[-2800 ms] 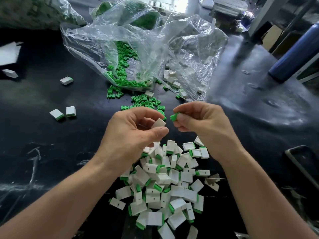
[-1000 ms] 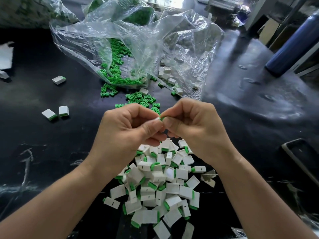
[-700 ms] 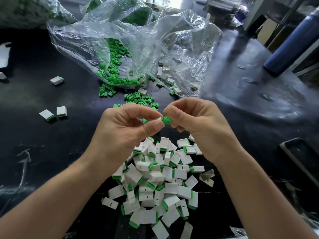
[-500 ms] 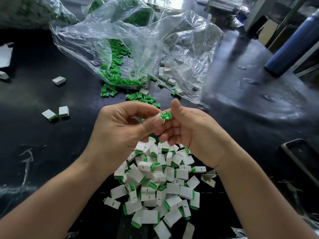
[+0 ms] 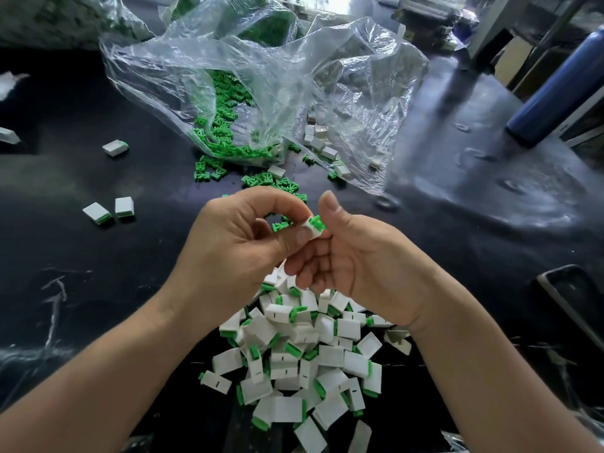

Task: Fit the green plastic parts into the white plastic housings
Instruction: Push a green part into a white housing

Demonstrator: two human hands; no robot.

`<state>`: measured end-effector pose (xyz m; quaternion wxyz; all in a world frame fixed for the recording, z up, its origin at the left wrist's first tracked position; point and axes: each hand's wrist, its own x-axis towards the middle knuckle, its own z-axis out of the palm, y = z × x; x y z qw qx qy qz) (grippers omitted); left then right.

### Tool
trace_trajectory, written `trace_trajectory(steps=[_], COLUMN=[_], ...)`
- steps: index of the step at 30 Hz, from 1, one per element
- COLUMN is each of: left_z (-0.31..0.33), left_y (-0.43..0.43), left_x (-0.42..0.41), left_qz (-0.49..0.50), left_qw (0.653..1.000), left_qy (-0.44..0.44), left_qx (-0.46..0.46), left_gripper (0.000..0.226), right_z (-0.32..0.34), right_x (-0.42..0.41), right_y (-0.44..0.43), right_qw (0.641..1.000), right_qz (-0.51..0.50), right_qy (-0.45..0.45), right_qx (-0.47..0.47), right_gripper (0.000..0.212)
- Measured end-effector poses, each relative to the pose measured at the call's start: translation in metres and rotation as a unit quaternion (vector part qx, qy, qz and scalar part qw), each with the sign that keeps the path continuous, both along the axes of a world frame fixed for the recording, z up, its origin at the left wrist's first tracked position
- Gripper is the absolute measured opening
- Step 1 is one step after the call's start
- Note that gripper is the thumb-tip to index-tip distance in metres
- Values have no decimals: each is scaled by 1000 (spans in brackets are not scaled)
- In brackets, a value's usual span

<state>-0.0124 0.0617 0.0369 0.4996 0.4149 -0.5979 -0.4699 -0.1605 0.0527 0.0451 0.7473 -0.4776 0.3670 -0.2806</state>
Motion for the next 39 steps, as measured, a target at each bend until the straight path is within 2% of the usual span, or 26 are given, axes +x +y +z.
trace_trajectory(steps=[4,6,10,13,17,20,22,27,31,35,39], left_z=[4,4,2,3,1,-1,-1,-4,-4,-7,-6], left_y=[2,0,-1,1,0,-3,-4,-4,-5,-6,-7], left_x=[-3,-3,-1,-3,2,8,10,10,12,14,15], left_qz=[-59,-70,-78,-72,-74,-91,-98,-96,-103,-106,-109], left_qw=[997,995,991,994,994,994,994,995,994,994,994], left_qy=[37,63,104,83,74,44,35,27,36,18,24], left_qx=[-39,-19,36,25,37,30,23,-1,-2,-15,-16], left_gripper=[29,31,18,22,18,22,24,21,17,22,17], right_z=[0,0,-1,-3,-2,1,2,1,0,1,1], right_x=[2,3,5,9,9,7,7,10,12,12,12], right_y=[4,5,7,9,10,10,11,12,14,14,14], right_qw=[1000,999,997,992,993,992,991,988,987,984,985], right_qz=[0,-11,-27,-50,-56,-36,-28,-35,-47,-38,-31], right_qy=[25,41,69,98,84,87,93,114,113,125,118], right_qx=[-14,-18,-40,-53,-60,-78,-92,-103,-103,-124,-123], right_gripper=[47,44,43,41,39,62,69,63,51,72,73])
